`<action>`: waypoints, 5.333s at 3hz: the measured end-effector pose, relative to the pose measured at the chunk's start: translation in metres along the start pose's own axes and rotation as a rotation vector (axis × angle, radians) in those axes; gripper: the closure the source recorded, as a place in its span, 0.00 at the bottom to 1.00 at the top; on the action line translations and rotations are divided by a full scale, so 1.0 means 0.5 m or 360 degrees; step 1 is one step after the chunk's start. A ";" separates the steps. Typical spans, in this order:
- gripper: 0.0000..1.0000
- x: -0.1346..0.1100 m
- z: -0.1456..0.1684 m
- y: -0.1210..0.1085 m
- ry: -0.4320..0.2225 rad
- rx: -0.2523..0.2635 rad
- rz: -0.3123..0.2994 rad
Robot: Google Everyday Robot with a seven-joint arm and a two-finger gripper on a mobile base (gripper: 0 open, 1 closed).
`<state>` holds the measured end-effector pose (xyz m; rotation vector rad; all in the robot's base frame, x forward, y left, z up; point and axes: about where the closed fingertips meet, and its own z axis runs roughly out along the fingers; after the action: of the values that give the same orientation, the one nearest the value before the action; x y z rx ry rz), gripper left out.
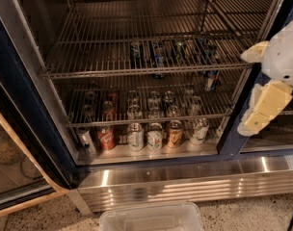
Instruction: Pick green can from middle shelf of fridge
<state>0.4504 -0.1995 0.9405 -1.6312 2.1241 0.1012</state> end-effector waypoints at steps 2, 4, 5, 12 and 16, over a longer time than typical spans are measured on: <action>0.00 -0.023 -0.004 0.007 -0.0074 -0.0016 0.0006; 0.00 -0.052 0.123 0.043 -0.0312 0.0006 0.0270; 0.00 -0.117 0.201 -0.002 -0.0602 0.0051 0.0355; 0.00 -0.213 0.355 0.012 -0.1018 0.0406 0.0559; 0.00 -0.158 0.382 -0.068 -0.1460 0.0897 0.0819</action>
Offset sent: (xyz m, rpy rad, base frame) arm -0.0015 0.0115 0.0051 0.0506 -0.0030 0.0115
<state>0.5562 -0.0763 0.8087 -0.5107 1.5606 0.3086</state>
